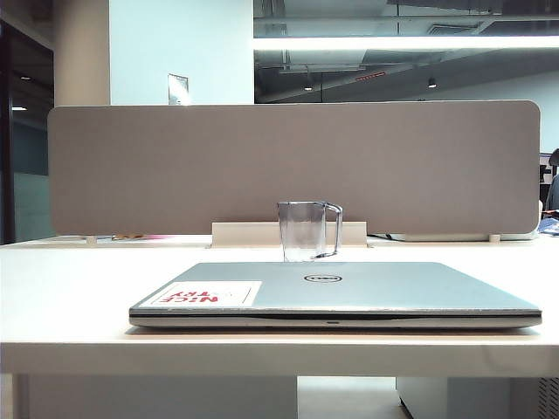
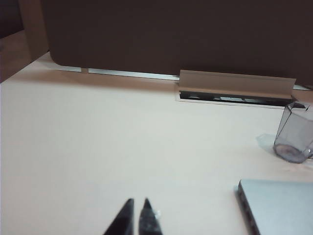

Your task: Pick up the water cup and place it on the side of the laptop away from you.

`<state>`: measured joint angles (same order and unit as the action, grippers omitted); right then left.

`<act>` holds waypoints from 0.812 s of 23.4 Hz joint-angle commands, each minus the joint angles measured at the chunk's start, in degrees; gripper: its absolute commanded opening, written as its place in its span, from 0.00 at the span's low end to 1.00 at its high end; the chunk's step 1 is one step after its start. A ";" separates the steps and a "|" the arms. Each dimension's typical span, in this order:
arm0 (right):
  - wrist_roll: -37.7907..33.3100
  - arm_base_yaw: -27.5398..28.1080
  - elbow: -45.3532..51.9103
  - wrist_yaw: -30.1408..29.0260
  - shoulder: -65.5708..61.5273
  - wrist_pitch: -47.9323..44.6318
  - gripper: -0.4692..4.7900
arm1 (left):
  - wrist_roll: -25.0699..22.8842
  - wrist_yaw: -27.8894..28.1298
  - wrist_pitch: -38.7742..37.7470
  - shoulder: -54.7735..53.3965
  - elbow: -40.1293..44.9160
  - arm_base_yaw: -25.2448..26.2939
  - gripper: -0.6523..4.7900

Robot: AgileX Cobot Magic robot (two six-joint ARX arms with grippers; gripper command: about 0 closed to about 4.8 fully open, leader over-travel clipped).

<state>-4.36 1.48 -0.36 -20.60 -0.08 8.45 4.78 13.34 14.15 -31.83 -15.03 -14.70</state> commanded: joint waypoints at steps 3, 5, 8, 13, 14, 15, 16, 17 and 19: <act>-0.13 0.04 0.35 0.09 0.09 -0.98 0.09 | 0.44 -6.10 -1.84 12.41 8.26 7.72 0.15; -0.13 0.04 0.35 0.09 0.09 -1.01 0.09 | 0.44 -6.40 -2.19 15.26 9.75 8.76 0.15; -0.13 0.04 0.33 0.09 0.09 -1.01 0.09 | 0.11 -6.82 -4.83 18.21 10.58 9.01 0.15; -0.13 0.04 0.35 0.09 0.09 -0.98 0.09 | 0.15 -6.99 -5.44 18.23 10.58 9.01 0.15; -0.13 0.04 0.33 0.09 0.09 -0.98 0.09 | 0.15 -7.02 -5.16 18.23 10.58 9.01 0.15; -0.13 0.04 0.35 0.09 0.09 -1.01 0.09 | 0.15 -7.06 -5.09 18.25 10.58 9.01 0.15; -0.13 0.04 0.33 0.09 0.09 -0.98 0.09 | 0.15 -7.17 -5.27 18.23 10.60 9.01 0.15; -0.13 0.04 0.33 0.09 0.09 -0.98 0.09 | 0.15 -7.23 -5.57 18.23 10.64 9.01 0.15; -0.13 0.04 0.33 0.09 0.09 -0.98 0.09 | 0.09 -9.92 -3.78 18.25 12.39 9.01 0.15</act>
<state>-4.36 1.48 -0.36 -20.60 -0.08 8.45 4.95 5.52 8.95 -13.63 -3.68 -5.76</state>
